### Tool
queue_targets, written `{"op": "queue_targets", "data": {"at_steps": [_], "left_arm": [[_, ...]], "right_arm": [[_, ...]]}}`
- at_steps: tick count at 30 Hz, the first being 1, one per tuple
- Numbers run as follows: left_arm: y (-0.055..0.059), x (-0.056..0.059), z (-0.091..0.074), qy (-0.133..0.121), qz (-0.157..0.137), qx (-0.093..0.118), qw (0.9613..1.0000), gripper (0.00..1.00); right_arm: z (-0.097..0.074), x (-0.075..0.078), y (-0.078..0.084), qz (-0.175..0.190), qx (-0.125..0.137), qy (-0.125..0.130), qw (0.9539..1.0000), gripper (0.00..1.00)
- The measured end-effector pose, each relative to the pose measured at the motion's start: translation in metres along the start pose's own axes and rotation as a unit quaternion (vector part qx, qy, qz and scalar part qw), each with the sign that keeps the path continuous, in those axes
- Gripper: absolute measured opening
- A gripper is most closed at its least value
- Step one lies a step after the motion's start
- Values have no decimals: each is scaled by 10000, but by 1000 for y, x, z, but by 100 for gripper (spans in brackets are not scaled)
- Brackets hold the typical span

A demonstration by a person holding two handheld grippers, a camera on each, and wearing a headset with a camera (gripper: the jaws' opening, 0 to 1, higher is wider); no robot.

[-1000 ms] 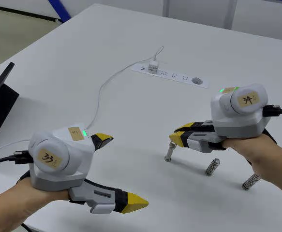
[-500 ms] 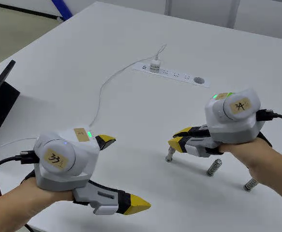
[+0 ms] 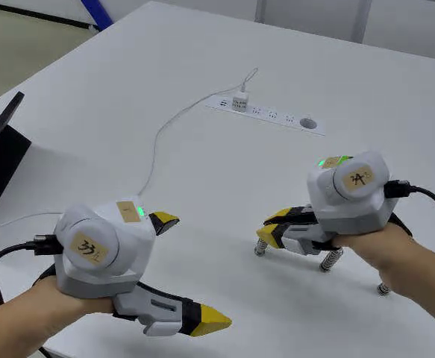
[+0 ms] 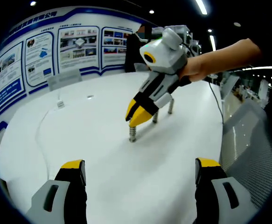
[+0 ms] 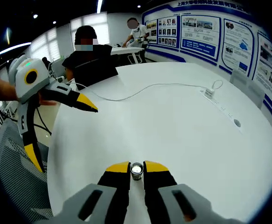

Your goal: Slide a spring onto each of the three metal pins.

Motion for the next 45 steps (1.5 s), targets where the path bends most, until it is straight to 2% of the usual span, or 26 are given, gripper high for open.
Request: {"op": "queue_targets", "data": {"at_steps": [26,45], "left_arm": [[2,3,0,66,75,-82,9999,99],[3,3,0,59,63,-116,9999,99]], "right_arm": [[6,-2,13,-192,-395,-25,9990,12],[7,-3,20,-116,-446,-5,9989,14]]}}
Point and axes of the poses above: the centre of the closed fingertips' face, and the gripper's own axes: z roughly forward along the fingers, x roughly to its right, y roughly out of its underside, the point moved 3 cm from there along -z, roughly backward along the fingers, and after that the axes turned 15 degrees about -y, right-handed, at the moved point
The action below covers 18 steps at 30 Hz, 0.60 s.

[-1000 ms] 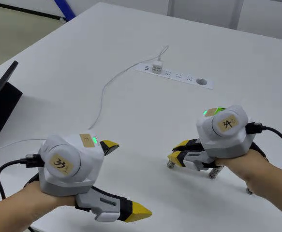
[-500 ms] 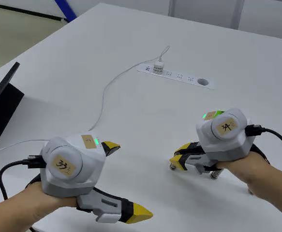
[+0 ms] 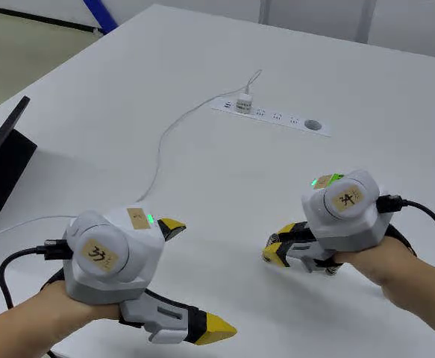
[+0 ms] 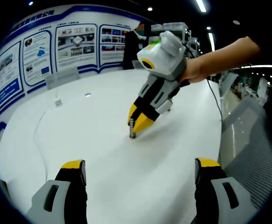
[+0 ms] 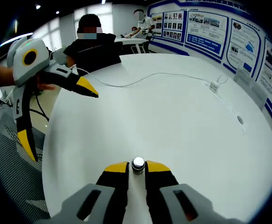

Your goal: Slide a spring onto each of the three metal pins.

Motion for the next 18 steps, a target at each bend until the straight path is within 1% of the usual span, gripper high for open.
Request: {"op": "queue_targets", "data": {"at_steps": [7,13,18], "left_arm": [[1,0,0,3,12,-12,10000,99],[2,1,-1,-3,23,-22,10000,99],[0,2,-1,15,55,-28,10000,99]], "right_arm": [[-3,1,0,40,22,58,10000,16],[-7,0,2,67,38,89,9999,19],[-14,-3,2,3,55,138,9999,23]]}}
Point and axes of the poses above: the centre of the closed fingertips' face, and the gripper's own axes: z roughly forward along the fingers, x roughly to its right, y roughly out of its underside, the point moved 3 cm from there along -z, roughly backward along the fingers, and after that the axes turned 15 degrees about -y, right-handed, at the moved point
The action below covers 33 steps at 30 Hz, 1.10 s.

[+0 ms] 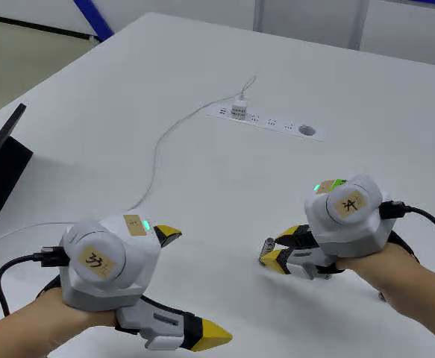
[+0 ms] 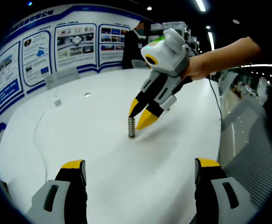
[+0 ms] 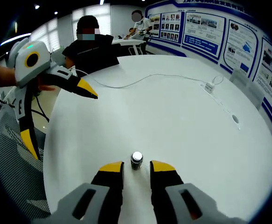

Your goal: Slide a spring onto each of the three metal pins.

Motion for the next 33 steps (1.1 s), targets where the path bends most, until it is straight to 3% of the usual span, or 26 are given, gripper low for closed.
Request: {"op": "queue_targets", "data": {"at_steps": [11,17,21,23,25,28,33], "left_arm": [[-6,0,-2,-3,102,35,9999,99],[-9,2,-4,14,140,61,9999,99],[-13,5,-4,43,173,89,9998,100],[-15,7,-5,66,206,105,9997,100],[-17,9,-5,85,233,123,9996,100],[-19,9,-6,77,230,159,9996,100],[-22,10,-6,96,181,170,9996,100]], "right_arm": [[-18,-14,-6,-208,192,-8,9996,30],[-32,-29,-2,-407,261,40,9988,31],[-45,-36,3,-335,429,122,9984,34],[-54,-38,7,-303,507,245,9980,35],[-66,-36,9,-439,644,572,9953,35],[-83,-39,15,-193,955,744,9925,37],[-108,-41,37,50,1118,1012,9885,43]]}}
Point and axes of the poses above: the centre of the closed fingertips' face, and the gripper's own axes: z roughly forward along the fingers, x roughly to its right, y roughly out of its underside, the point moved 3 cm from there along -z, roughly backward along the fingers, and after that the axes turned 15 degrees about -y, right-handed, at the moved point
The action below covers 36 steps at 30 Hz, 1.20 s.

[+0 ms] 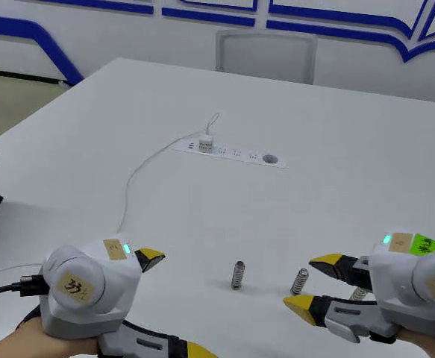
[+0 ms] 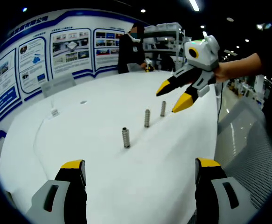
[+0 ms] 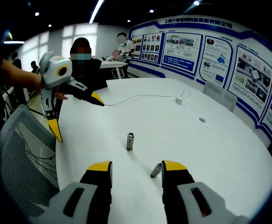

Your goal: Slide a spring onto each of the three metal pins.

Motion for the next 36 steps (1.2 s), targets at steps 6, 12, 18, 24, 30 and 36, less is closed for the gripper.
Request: {"op": "queue_targets", "data": {"at_steps": [6,12,18,24,30,36], "left_arm": [[-6,5,2,65,66,29,10000,100],[-11,9,3,95,74,75,9999,99],[-12,11,3,105,97,59,9999,99],[-13,12,2,105,112,62,9999,99],[-15,14,3,132,139,65,9998,99],[-15,14,3,129,141,70,9998,99]], "right_arm": [[-34,5,16,230,362,374,9984,45],[-58,11,33,556,598,620,9947,49],[-75,17,45,935,849,857,9883,54],[-88,22,60,1102,811,1167,9837,65],[-94,27,75,870,360,1559,9833,72],[-97,25,79,1178,610,1581,9785,72]]}}
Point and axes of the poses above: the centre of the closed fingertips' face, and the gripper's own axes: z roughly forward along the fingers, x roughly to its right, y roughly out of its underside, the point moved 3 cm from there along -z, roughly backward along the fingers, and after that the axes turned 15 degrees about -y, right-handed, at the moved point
